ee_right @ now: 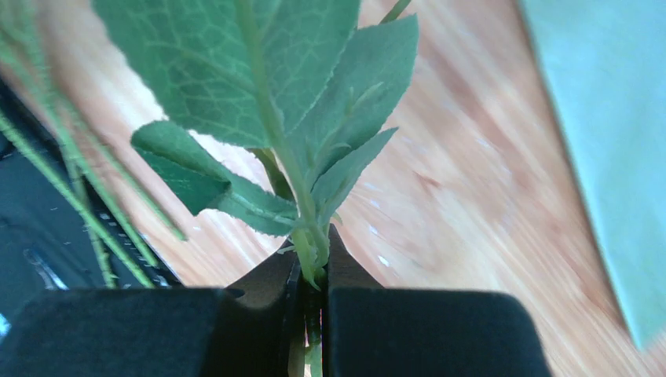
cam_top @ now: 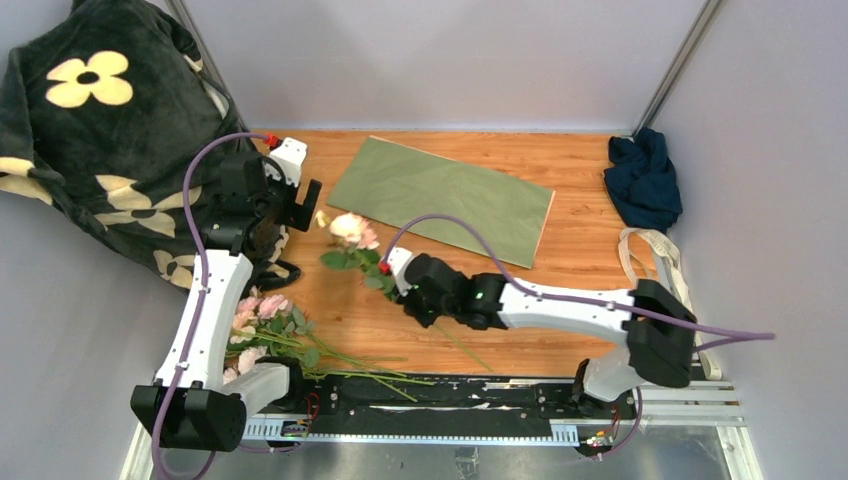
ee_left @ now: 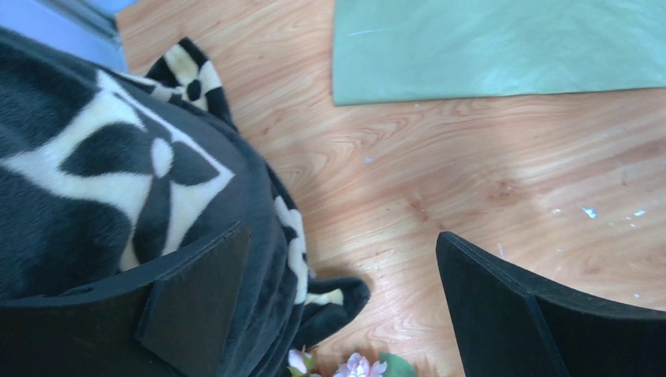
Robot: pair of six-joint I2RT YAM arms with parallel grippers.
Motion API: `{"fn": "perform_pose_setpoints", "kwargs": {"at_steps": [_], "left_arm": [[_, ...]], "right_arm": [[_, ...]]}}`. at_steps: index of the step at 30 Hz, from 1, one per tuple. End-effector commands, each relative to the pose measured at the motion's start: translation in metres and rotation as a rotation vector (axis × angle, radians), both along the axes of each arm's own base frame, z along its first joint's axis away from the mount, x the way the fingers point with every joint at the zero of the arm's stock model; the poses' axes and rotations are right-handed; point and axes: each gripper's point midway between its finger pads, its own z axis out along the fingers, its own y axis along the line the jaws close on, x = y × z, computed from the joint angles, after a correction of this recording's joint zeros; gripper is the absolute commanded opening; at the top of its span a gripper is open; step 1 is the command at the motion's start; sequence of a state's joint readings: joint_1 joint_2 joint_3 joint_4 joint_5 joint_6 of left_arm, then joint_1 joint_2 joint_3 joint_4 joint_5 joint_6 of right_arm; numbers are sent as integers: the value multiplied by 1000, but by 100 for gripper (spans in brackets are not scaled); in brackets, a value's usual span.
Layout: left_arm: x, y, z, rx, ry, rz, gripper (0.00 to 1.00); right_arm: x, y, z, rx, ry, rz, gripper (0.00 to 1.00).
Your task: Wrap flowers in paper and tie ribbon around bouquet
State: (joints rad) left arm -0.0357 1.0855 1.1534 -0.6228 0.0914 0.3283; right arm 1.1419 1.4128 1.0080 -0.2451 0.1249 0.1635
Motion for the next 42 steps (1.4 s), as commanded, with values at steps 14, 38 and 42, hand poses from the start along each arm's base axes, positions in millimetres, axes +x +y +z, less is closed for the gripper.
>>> {"fn": "perform_pose_setpoints", "kwargs": {"at_steps": [14, 38, 42], "left_arm": [[-7, -34, -56, -18, 165, -155, 98], [108, -52, -197, 241, 460, -121, 71], [123, -48, -217, 284, 493, -104, 71]], "right_arm": [[157, -365, -53, -338, 397, -1081, 40], [299, -277, -103, 12, 552, -930, 65], [283, -265, -128, -21, 630, -908, 54]]}}
